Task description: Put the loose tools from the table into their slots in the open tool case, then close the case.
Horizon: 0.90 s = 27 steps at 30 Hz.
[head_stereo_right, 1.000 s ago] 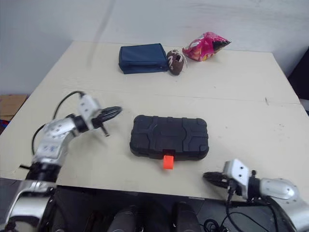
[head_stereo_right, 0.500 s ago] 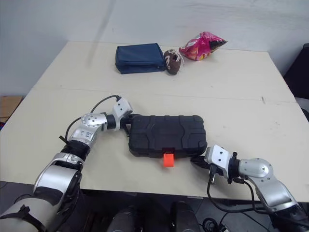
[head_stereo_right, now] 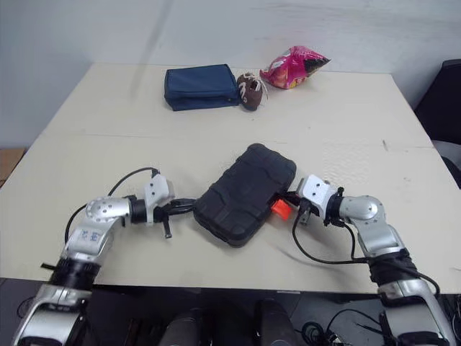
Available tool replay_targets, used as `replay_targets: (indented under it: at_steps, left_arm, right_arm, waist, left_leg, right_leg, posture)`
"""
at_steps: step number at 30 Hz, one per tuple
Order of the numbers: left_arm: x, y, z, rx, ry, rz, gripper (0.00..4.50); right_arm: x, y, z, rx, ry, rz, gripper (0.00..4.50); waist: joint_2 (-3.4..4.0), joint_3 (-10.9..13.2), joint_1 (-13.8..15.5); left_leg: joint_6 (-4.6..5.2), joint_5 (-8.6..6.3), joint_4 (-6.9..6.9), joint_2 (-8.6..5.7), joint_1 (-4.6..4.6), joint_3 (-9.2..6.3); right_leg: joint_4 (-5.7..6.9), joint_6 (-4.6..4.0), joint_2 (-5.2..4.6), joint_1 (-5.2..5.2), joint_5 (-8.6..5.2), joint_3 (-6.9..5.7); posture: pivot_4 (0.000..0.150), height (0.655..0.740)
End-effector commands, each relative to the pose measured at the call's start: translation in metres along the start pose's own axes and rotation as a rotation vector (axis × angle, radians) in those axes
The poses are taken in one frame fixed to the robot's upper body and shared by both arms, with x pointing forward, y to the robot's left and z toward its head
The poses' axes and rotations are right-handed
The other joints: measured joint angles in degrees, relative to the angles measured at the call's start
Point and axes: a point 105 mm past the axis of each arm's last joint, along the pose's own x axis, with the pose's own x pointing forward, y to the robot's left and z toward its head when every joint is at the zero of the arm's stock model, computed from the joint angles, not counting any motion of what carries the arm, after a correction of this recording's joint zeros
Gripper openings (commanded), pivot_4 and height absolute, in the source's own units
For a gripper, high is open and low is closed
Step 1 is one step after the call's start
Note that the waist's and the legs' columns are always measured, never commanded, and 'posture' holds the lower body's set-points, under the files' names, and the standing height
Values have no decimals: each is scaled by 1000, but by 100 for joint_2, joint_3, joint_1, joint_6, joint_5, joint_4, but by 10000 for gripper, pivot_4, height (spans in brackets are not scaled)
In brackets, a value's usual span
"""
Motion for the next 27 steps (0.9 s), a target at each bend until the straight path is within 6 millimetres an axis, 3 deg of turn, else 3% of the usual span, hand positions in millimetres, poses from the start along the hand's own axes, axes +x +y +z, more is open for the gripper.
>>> replay_targets:
  at_steps: [1, 4, 6, 10, 13, 16, 17, 20, 27]
  left_arm:
    - [-25, 17, 13, 63, -26, 139, 0]
    - [-41, 41, 31, 188, -70, 324, 0]
    - [-37, 33, 57, 240, -164, 257, 0]
    - [-6, 1, 97, 265, -291, 17, 0]
    - [26, -15, 112, 282, -316, -118, 0]
    - [46, -16, 112, 282, -283, -143, 0]
    - [61, -11, 103, 285, -201, -131, 0]
    - [99, -16, 106, 284, -143, -173, 0]
    - [117, -27, 92, 251, -54, -237, 0]
  right_arm:
    - [-11, -8, -7, -6, 3, -51, 438]
    - [-28, -10, -2, 3, -34, -65, 438]
    - [-45, -12, 3, 48, -72, -114, 438]
    - [-67, -11, 30, 63, -193, -174, 438]
    - [-67, 2, 51, 27, -241, -140, 438]
    - [-64, 11, 57, 22, -242, -106, 438]
    - [-62, 14, 59, 17, -230, -96, 438]
    - [-54, 23, 59, -4, -192, -52, 438]
    - [-39, 31, 56, 55, -184, -40, 438]
  waist:
    - [1, 0, 8]
    - [9, 5, 67]
    - [10, 6, 146]
    - [12, 6, 191]
    - [14, 5, 188]
    - [14, 5, 135]
    - [14, 5, 132]
    - [15, 6, 181]
    - [15, 5, 154]
  left_leg:
    - [-1, 1, -2, 0, 2, 0]
    - [-1, 0, -6, -3, -1, -2]
    - [5, -2, -15, -9, -5, -6]
    - [12, -6, -15, -16, -14, -5]
    - [16, -5, -14, -21, -8, 3]
    - [11, -6, -16, -9, 1, 16]
    - [7, -5, -18, -4, 5, 20]
    - [1, 3, -18, -5, 4, 15]
    - [19, -7, -18, -4, -7, 27]
  right_leg:
    - [1, -1, 0, 0, 0, 0]
    - [-2, -1, -4, 0, -1, -2]
    - [-12, -1, -14, 1, 0, -8]
    - [-23, 10, -18, 3, 6, -12]
    - [-27, 16, -15, 6, 9, -6]
    - [-28, 16, 9, 4, 9, 0]
    - [-28, 16, 19, 3, 8, 2]
    - [-25, 13, 36, -2, 7, -3]
    - [-37, 23, 30, -5, 12, -15]
  posture:
    - [1500, 7400]
    - [1500, 7400]
    - [1500, 7400]
    - [1500, 7400]
    - [1500, 7400]
    - [1500, 7400]
    - [1500, 7400]
    - [1500, 7400]
    - [1500, 7400]
